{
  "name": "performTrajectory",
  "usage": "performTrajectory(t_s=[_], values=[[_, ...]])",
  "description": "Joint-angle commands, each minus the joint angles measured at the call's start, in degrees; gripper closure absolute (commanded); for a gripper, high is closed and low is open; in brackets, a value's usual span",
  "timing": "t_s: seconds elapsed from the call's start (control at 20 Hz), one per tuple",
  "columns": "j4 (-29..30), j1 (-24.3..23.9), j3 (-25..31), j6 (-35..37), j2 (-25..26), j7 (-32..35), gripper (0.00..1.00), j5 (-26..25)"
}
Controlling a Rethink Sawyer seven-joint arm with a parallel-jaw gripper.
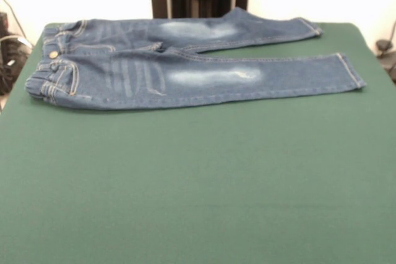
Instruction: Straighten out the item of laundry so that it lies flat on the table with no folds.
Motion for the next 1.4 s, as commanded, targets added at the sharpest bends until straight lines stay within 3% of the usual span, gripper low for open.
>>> performTrajectory(t_s=[0.05, 0.3, 0.55, 0.9, 1.4], values=[[-2.7, 5.5, 1.4, -8.6, 9.0, 20.8, 1.0, -0.7], [-3.1, 9.7, 0.7, -15.0, 15.7, 25.7, 1.0, -2.4], [-4.6, 10.5, 0.0, -18.5, 20.4, 25.8, 1.0, -3.2], [-8.4, 7.8, -0.7, -21.4, 24.5, 22.3, 1.0, -4.1], [-11.5, 4.5, -3.4, -21.1, 25.9, 17.3, 1.0, -5.1]])
